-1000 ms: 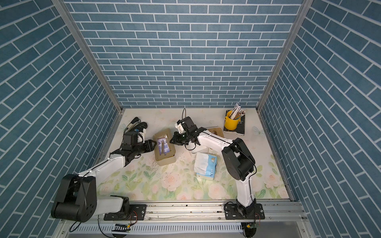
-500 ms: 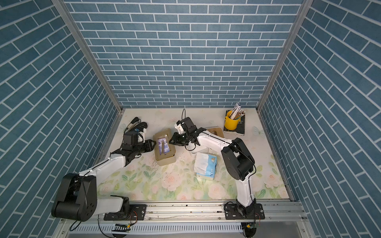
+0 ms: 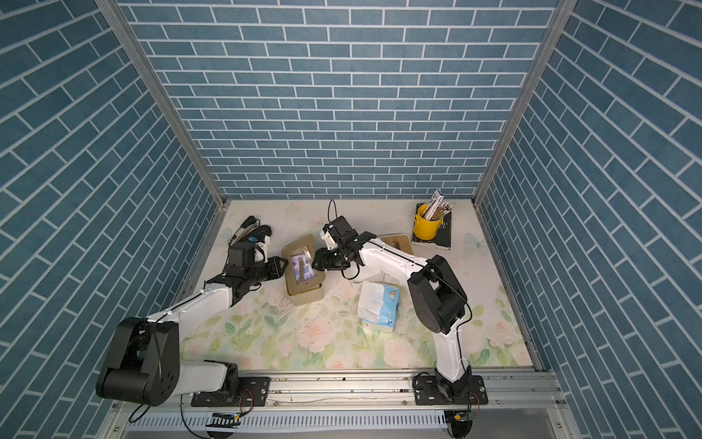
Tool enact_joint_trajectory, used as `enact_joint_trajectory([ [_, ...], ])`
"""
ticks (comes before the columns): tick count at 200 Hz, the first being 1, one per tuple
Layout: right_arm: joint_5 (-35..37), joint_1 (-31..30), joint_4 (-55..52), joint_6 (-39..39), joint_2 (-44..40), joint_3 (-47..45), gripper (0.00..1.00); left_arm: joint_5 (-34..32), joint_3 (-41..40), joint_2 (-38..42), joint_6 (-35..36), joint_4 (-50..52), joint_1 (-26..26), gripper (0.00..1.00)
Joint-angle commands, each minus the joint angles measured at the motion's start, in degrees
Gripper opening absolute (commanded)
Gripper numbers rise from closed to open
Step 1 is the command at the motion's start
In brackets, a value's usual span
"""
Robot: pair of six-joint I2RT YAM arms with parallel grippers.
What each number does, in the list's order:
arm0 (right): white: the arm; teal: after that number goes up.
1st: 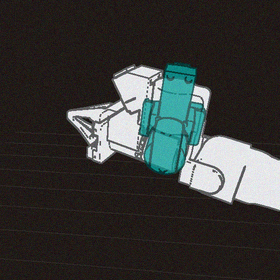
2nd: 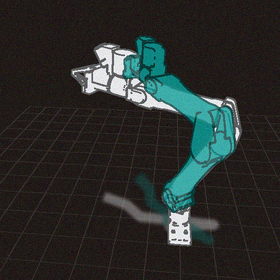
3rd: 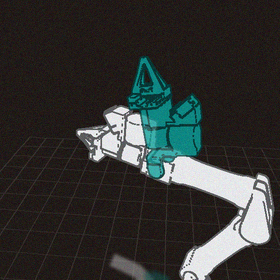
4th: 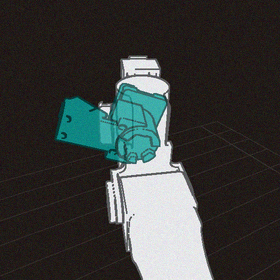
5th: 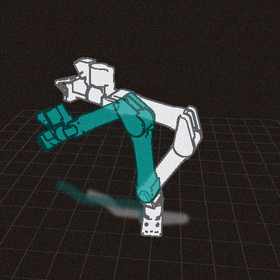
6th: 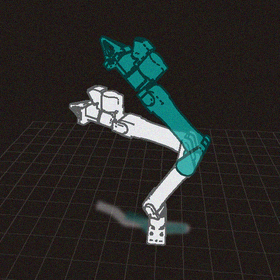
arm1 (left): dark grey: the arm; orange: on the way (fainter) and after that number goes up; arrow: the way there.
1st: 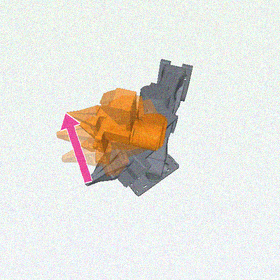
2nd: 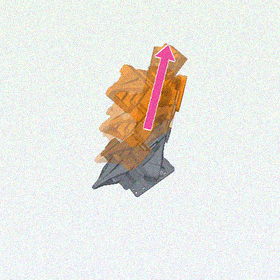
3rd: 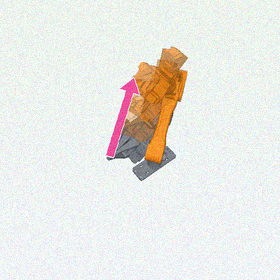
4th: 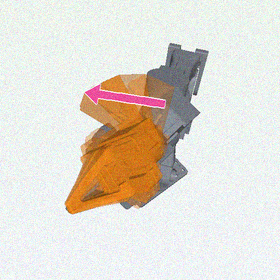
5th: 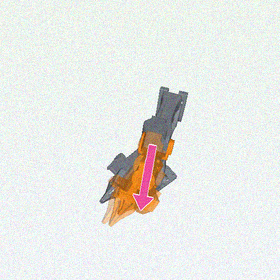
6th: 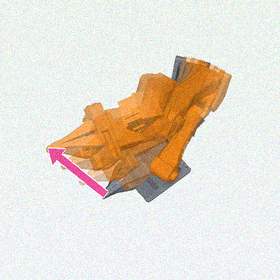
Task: Put the tissue paper into the tissue box
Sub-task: Close the box lid on the tissue box.
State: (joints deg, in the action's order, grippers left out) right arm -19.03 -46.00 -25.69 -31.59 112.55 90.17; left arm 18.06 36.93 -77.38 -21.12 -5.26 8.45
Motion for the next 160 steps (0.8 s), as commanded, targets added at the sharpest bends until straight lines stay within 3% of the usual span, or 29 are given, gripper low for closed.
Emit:
enact_joint_trajectory([
  [1,7.9,0.7,-8.2,6.3,-5.1,4.0,0.56,-3.0,-1.7,-1.4,1.2,4.3,-0.4,0.37],
  [32,11.5,1.1,-11.7,10.3,-4.6,10.9,0.53,-3.2,-1.7,-1.3,1.2,4.3,-0.3,0.37],
  [93,12.3,0.7,-20.9,16.0,5.1,27.9,0.43,-3.7,-1.2,-1.2,1.2,5.0,-0.2,0.37],
  [160,13.1,-2.2,-25.0,18.9,9.6,31.6,0.38,-3.8,-0.9,-1.4,1.2,5.3,-0.1,0.37],
])
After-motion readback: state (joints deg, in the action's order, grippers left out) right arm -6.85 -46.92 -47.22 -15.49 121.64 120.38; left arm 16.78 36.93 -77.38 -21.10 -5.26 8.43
